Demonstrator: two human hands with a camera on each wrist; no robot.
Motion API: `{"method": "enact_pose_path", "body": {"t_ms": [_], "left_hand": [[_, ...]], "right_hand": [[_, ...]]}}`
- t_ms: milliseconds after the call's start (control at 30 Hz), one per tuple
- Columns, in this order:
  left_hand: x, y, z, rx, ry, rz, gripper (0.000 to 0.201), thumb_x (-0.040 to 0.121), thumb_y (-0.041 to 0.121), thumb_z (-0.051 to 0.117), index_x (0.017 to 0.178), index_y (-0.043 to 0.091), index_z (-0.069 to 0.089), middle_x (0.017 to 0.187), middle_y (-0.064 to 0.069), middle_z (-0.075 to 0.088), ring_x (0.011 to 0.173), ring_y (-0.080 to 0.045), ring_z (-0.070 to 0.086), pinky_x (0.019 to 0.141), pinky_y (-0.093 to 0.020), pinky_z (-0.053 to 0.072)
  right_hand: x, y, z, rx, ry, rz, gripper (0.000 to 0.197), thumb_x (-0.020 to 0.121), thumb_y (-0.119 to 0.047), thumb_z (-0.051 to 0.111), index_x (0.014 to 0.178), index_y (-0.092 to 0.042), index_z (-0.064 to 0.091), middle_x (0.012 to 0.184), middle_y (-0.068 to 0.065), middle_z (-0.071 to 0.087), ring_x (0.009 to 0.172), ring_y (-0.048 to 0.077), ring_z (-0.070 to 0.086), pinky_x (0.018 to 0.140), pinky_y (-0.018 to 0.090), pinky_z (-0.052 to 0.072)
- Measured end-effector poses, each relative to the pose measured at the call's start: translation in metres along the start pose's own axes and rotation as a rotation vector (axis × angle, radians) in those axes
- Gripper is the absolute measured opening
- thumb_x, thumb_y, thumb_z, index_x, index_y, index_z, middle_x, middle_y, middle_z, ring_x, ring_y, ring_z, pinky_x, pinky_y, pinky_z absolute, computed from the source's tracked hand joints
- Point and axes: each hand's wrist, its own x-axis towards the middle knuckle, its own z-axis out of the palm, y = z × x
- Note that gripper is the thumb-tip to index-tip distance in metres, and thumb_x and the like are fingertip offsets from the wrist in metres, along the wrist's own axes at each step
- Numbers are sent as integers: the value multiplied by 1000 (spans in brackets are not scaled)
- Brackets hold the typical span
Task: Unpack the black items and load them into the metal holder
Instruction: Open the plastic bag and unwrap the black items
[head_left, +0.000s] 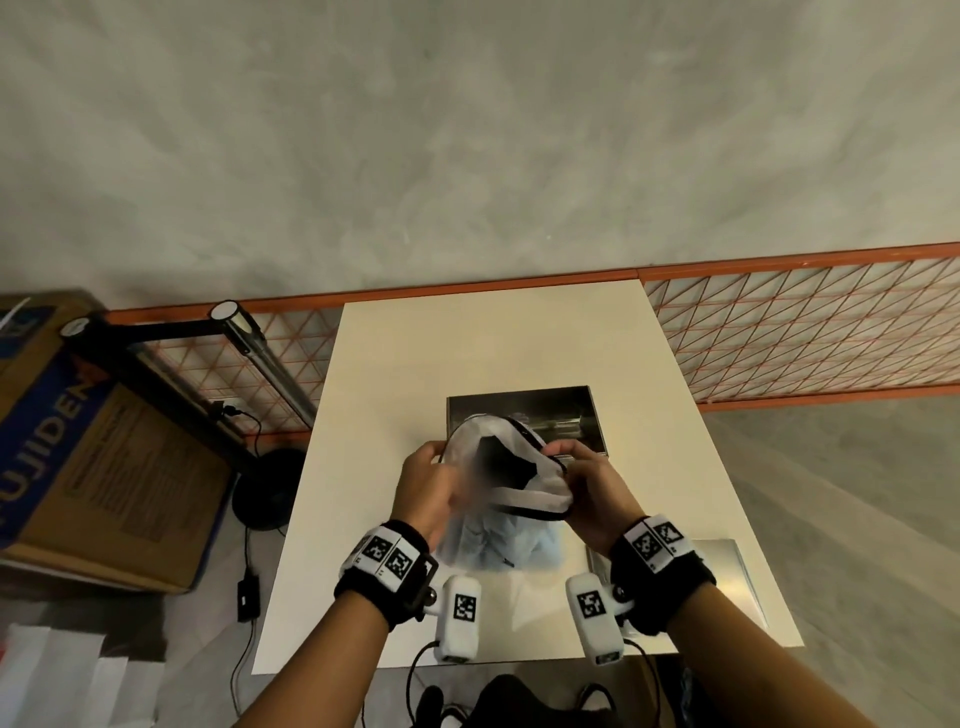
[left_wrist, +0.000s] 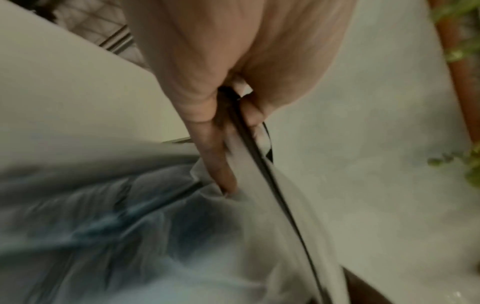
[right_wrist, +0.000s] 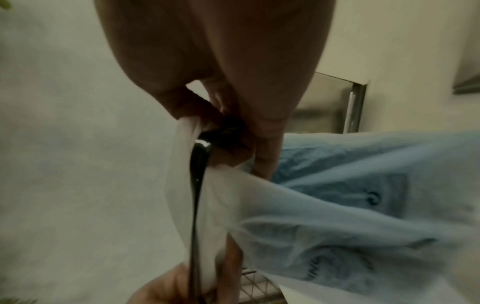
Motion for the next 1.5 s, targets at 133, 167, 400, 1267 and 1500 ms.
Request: {"method": "enact_pose_path", "body": {"t_ms": [133, 167, 400, 1267, 1500], "left_hand": [[-4, -17, 1, -186, -11, -84, 44, 64, -20, 31, 95, -5, 59, 80, -17, 54, 71, -30, 53, 57, -30, 44], [-5, -22, 1, -232, -12, -104, 46, 64, -18, 30, 97, -3, 60, 83, -17, 53, 74, -31, 52, 59, -32, 45], [-9, -32, 2, -360, -63, -218, 10, 85, 4, 53, 89, 2, 62, 87, -18, 60, 82, -31, 62, 74, -39, 52], [26, -39, 6, 277, -32, -283, 70, 78, 75, 57, 104, 11, 69, 101, -14, 75, 94, -34, 73, 91, -53, 59], [66, -72, -6, 266, -11, -323, 85, 61, 78, 60, 110, 10, 73, 101, -12, 78, 96, -34, 74, 94, -54, 57]], "right_hand": [[6, 18, -11, -383, 136, -78, 39, 75, -42, 70, 99, -13, 62, 99, 10, 66, 85, 23, 63, 69, 34, 51], [6, 19, -10, -589, 185, -137, 48, 74, -51, 74, 104, -17, 60, 99, 6, 67, 85, 20, 63, 71, 33, 49], [11, 16, -7, -1067, 260, -225, 57, 88, -45, 68, 133, -17, 49, 123, 10, 62, 114, 32, 59, 89, 33, 44], [14, 15, 3, -291, 248, 202, 27, 93, -33, 57, 107, -14, 68, 102, 17, 70, 93, 35, 66, 67, 53, 56], [13, 19, 12, -438, 167, 291, 40, 98, -56, 46, 117, -24, 61, 113, 15, 64, 97, 39, 62, 47, 45, 54]]}}
